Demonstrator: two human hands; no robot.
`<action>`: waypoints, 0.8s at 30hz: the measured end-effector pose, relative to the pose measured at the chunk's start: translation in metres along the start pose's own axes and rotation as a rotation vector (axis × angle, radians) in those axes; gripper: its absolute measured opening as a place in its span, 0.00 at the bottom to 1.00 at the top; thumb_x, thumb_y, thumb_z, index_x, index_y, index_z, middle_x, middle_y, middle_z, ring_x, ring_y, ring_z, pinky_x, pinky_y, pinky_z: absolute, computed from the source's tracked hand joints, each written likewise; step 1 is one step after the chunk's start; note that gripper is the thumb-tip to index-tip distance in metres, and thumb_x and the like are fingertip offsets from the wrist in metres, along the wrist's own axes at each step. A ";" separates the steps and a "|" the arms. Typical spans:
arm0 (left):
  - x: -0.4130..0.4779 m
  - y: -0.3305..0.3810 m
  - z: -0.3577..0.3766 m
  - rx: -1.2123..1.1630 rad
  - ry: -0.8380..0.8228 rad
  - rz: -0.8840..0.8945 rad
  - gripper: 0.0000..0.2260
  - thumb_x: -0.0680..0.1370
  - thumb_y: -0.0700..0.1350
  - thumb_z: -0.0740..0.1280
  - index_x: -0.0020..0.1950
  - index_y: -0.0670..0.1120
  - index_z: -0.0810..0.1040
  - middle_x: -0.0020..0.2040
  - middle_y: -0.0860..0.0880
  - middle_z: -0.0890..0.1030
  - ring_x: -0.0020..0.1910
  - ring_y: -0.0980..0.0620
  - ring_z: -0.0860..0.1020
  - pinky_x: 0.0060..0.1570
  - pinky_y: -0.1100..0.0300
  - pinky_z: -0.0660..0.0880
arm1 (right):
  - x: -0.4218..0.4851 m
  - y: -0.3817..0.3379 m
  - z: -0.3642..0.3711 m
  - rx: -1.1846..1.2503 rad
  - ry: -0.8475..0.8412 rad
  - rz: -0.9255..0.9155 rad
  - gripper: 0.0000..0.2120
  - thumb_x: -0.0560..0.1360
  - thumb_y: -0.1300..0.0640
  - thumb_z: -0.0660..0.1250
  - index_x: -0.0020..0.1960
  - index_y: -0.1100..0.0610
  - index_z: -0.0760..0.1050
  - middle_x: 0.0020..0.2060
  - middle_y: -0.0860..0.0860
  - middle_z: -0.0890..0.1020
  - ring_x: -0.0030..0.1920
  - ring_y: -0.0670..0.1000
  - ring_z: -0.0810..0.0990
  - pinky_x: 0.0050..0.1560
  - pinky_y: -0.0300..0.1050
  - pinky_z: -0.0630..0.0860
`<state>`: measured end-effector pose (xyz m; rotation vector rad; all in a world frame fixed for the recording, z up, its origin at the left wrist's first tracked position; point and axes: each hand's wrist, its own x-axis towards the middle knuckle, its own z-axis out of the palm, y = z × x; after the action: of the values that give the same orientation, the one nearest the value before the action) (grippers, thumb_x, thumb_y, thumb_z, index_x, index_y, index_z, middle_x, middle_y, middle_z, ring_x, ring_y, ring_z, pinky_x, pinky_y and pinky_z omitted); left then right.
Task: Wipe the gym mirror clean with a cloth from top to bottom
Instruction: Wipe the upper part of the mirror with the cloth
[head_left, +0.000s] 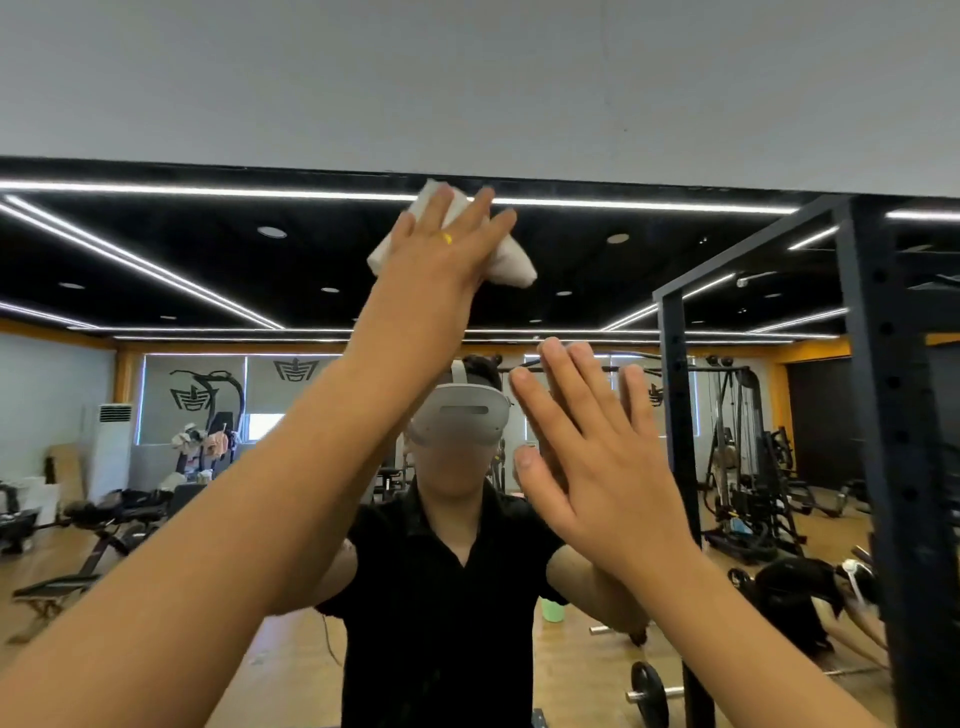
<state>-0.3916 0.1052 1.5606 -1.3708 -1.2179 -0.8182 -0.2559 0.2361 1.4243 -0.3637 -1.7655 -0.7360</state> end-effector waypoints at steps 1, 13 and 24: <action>0.010 0.004 0.001 0.003 0.003 -0.029 0.27 0.83 0.34 0.64 0.81 0.48 0.65 0.82 0.45 0.60 0.82 0.40 0.53 0.79 0.42 0.47 | 0.000 0.000 -0.001 0.000 -0.013 0.001 0.30 0.84 0.43 0.52 0.84 0.49 0.55 0.84 0.52 0.52 0.84 0.53 0.47 0.81 0.65 0.47; -0.115 0.019 0.026 -0.090 -0.038 -0.078 0.24 0.84 0.44 0.59 0.81 0.51 0.65 0.81 0.51 0.63 0.82 0.48 0.51 0.74 0.42 0.56 | -0.004 0.054 -0.034 0.153 -0.067 0.013 0.29 0.83 0.42 0.54 0.83 0.44 0.56 0.84 0.47 0.51 0.83 0.48 0.43 0.81 0.55 0.33; 0.002 0.050 0.028 -0.147 0.064 -0.179 0.22 0.86 0.43 0.59 0.81 0.54 0.64 0.82 0.49 0.61 0.82 0.49 0.52 0.76 0.55 0.48 | -0.016 0.130 -0.032 -0.046 -0.014 -0.012 0.30 0.84 0.41 0.51 0.84 0.48 0.56 0.84 0.51 0.52 0.84 0.55 0.47 0.81 0.65 0.43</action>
<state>-0.3469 0.1375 1.5443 -1.3548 -1.2632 -1.0882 -0.1516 0.3159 1.4532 -0.3904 -1.7670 -0.7851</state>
